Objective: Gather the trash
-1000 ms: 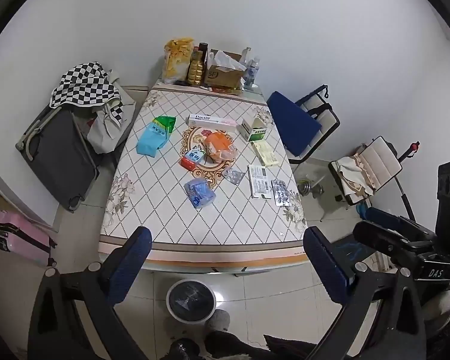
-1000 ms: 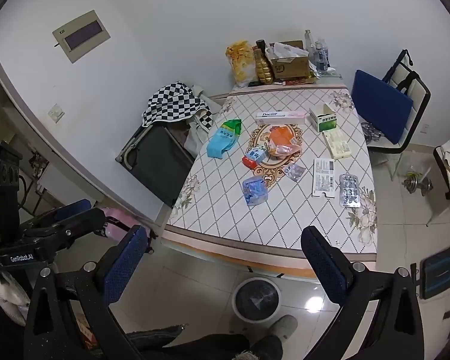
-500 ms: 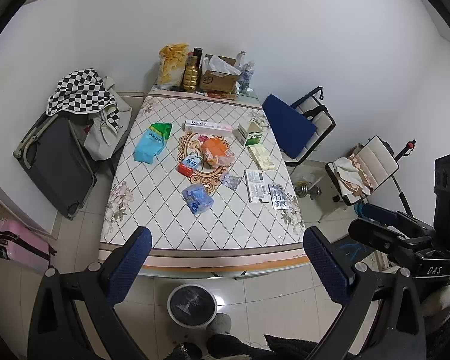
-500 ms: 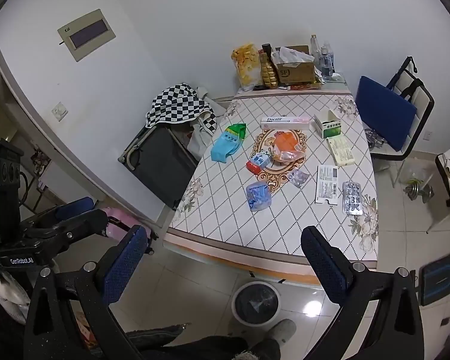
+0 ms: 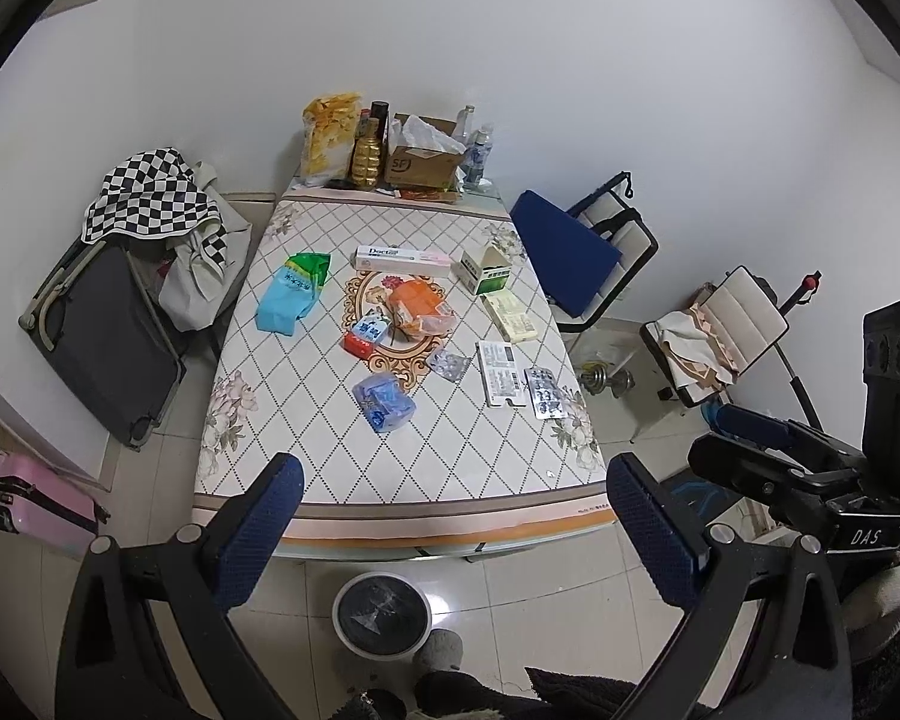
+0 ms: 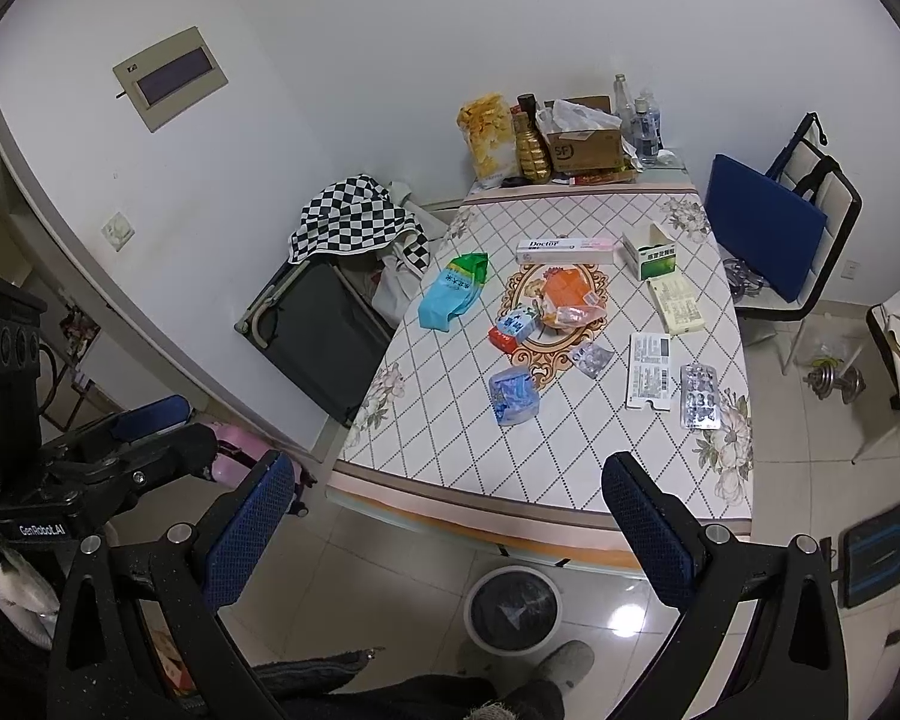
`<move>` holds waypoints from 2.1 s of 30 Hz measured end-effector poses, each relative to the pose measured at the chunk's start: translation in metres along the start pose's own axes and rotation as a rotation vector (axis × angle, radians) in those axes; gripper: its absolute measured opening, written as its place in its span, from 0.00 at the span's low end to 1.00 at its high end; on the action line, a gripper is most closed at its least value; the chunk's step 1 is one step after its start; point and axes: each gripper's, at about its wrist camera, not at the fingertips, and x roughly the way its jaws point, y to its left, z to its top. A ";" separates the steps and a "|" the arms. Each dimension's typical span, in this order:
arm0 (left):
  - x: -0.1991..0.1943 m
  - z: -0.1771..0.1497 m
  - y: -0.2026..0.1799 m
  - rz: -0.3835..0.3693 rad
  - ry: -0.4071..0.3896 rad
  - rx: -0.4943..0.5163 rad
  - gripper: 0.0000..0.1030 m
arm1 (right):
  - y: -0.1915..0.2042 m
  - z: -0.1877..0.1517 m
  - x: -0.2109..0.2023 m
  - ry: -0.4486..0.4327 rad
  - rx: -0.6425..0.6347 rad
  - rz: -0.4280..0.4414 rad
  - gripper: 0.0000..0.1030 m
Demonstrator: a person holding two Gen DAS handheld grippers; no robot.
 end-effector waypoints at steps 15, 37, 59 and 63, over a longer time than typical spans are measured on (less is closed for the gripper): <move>-0.001 0.000 -0.006 -0.001 -0.002 -0.005 1.00 | -0.007 -0.006 -0.010 -0.014 0.012 -0.001 1.00; -0.002 -0.005 -0.006 -0.004 0.000 -0.004 1.00 | -0.007 -0.005 -0.012 -0.012 0.010 -0.003 1.00; 0.003 -0.007 0.005 -0.001 0.027 0.008 1.00 | 0.001 -0.004 -0.002 0.000 0.034 -0.009 1.00; 0.018 0.002 0.013 0.084 0.036 0.028 1.00 | -0.004 -0.001 0.006 -0.014 0.105 -0.052 1.00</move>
